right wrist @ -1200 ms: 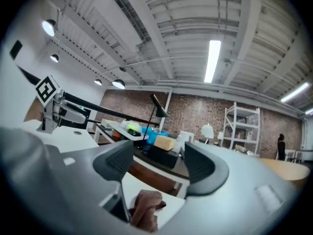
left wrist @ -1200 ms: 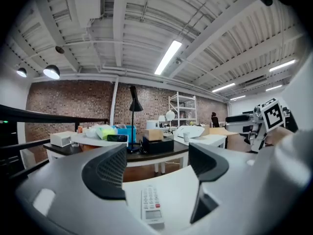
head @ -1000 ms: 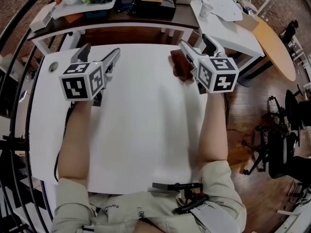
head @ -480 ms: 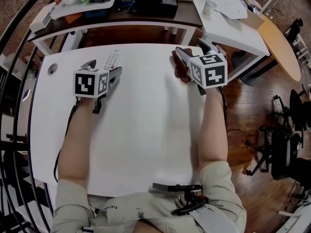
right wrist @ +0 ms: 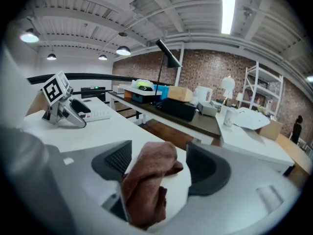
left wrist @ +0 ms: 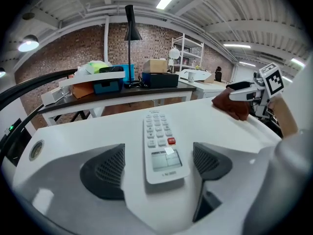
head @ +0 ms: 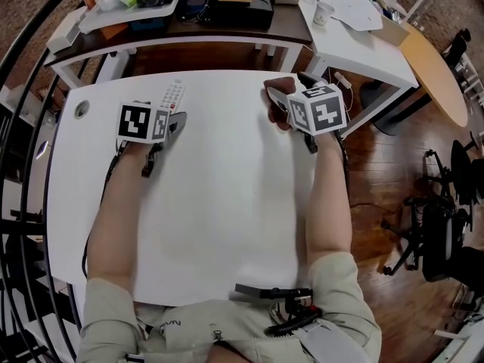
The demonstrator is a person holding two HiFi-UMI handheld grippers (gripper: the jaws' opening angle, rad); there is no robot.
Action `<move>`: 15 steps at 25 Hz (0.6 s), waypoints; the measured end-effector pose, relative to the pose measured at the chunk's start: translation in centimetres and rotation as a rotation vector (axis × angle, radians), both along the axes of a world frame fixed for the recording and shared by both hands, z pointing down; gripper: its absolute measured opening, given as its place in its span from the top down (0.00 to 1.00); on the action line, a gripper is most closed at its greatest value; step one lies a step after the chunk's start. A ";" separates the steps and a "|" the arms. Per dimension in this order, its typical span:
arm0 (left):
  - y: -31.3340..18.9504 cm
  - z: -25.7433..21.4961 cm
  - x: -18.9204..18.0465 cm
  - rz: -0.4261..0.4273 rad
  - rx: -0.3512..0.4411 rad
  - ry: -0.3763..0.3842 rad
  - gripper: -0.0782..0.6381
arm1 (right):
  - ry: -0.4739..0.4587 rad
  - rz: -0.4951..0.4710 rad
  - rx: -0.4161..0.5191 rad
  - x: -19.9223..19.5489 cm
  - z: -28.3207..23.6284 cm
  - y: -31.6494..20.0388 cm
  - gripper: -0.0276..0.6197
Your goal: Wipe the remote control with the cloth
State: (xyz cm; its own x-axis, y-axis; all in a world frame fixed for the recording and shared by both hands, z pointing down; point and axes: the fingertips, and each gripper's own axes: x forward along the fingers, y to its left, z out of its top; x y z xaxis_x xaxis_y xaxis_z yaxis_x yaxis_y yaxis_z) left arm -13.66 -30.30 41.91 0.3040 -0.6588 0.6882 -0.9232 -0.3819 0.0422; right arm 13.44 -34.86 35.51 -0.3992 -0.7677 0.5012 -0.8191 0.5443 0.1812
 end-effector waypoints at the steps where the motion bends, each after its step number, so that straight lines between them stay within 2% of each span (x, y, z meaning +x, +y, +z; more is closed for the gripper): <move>1: -0.1 0.0 0.0 0.002 -0.007 0.003 0.28 | 0.011 -0.002 -0.014 0.0 0.4 0.0 0.44; 8: -0.2 0.0 0.4 0.046 -0.017 0.000 0.30 | 0.076 0.002 -0.094 0.4 3.0 0.1 0.44; 13: -0.3 -0.2 1.1 0.101 -0.014 0.000 0.40 | 0.099 0.024 -0.123 0.8 3.9 0.3 0.44; 15: -0.4 -0.3 1.2 0.116 -0.015 0.002 0.49 | 0.105 0.022 -0.129 0.6 4.1 0.4 0.44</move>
State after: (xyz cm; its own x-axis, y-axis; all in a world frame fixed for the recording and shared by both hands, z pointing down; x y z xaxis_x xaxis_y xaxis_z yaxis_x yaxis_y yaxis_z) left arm -12.44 -30.66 41.62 0.3793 -0.6087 0.6969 -0.8726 -0.4858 0.0506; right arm 14.07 -34.51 39.62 -0.3227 -0.7021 0.6347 -0.8114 0.5505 0.1964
